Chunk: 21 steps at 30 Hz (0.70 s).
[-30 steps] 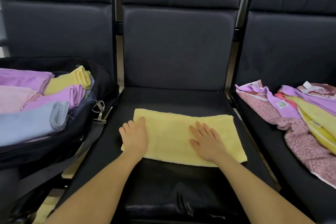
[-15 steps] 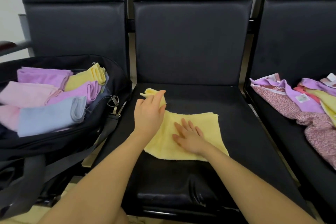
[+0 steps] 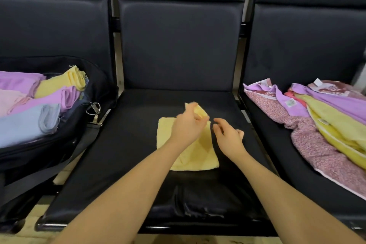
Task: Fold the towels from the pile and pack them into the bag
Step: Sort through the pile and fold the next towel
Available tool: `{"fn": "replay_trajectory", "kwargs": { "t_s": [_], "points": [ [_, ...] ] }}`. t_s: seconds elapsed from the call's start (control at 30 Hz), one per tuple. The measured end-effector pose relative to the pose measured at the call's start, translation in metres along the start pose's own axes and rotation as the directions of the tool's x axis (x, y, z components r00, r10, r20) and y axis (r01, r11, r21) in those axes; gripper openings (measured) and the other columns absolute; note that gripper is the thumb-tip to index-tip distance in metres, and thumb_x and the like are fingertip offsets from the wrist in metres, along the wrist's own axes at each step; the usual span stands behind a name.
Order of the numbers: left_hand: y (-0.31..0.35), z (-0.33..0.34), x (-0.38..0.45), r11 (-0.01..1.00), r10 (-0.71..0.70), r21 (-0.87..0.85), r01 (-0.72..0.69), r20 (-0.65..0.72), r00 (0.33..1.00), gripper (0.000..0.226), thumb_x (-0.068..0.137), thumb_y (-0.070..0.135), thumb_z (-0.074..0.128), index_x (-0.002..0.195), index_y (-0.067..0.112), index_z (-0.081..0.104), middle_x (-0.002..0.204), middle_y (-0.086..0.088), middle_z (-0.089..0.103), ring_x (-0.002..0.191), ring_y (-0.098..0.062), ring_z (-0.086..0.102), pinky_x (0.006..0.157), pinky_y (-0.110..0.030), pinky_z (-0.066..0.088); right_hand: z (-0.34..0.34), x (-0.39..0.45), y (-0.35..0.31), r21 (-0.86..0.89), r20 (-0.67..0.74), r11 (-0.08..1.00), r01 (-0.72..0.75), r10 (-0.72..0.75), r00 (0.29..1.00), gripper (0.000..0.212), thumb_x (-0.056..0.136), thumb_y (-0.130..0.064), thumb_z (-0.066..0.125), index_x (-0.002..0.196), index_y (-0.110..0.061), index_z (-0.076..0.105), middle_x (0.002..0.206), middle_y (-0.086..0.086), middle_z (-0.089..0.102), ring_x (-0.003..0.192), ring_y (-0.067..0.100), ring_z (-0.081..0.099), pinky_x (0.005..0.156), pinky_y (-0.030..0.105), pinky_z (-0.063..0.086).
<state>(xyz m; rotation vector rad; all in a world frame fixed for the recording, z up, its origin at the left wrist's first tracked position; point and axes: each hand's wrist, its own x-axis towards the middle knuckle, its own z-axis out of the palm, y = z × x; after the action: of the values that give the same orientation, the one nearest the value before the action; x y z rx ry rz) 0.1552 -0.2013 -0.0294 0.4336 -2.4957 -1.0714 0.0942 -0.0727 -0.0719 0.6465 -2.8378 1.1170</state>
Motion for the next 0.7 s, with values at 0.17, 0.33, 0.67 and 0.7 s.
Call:
{"fn": "replay_trajectory", "kwargs": {
  "t_s": [0.17, 0.33, 0.67, 0.7],
  "points": [
    [-0.038, -0.006, -0.002, 0.978, 0.015, 0.21, -0.023, 0.04, 0.999, 0.036, 0.102, 0.028, 0.034, 0.136, 0.021, 0.045, 0.098, -0.001, 0.066, 0.089, -0.022, 0.062, 0.084, -0.036, 0.047, 0.001, 0.0, -0.007, -0.123, -0.03, 0.989, 0.077, -0.081, 0.996, 0.034, 0.1, -0.024, 0.041, 0.133, -0.021, 0.051, 0.128, -0.001, 0.052, 0.12, 0.018, 0.045, 0.101, 0.032, 0.02],
    [-0.093, -0.015, -0.01, 0.762, -0.201, 0.639, -0.11, 0.394, 0.897, 0.054, 0.103, 0.041, 0.019, 0.153, 0.027, 0.006, 0.161, -0.001, 0.0, 0.147, -0.027, 0.001, 0.117, -0.045, 0.006, 0.014, -0.002, -0.036, -0.116, 0.114, 0.936, 0.331, -0.319, 0.941, 0.035, 0.102, -0.025, 0.04, 0.135, -0.022, 0.05, 0.135, -0.006, 0.052, 0.123, 0.013, 0.047, 0.103, 0.028, 0.026],
    [-0.124, -0.023, 0.007, 0.736, -0.215, 0.663, -0.136, 0.42, 0.881, 0.057, 0.101, 0.05, 0.008, 0.149, 0.034, -0.018, 0.155, 0.006, -0.028, 0.146, -0.021, -0.016, 0.117, -0.042, -0.011, 0.042, 0.002, -0.007, -0.525, 0.537, 0.769, 0.364, -0.033, 0.843, 0.065, 0.1, -0.055, 0.013, 0.151, -0.026, -0.014, 0.157, -0.004, -0.025, 0.145, 0.015, -0.021, 0.119, 0.037, -0.011],
    [-0.124, -0.024, 0.008, 0.736, -0.202, 0.66, -0.147, 0.422, 0.884, 0.057, 0.101, 0.049, 0.008, 0.149, 0.034, -0.018, 0.155, 0.005, -0.027, 0.146, -0.021, -0.016, 0.117, -0.042, -0.01, 0.044, 0.001, -0.007, -0.528, 0.532, 0.77, 0.358, -0.028, 0.846, 0.065, 0.1, -0.055, 0.012, 0.151, -0.026, -0.016, 0.156, -0.004, -0.027, 0.145, 0.016, -0.023, 0.119, 0.038, -0.012]
  ]
}}
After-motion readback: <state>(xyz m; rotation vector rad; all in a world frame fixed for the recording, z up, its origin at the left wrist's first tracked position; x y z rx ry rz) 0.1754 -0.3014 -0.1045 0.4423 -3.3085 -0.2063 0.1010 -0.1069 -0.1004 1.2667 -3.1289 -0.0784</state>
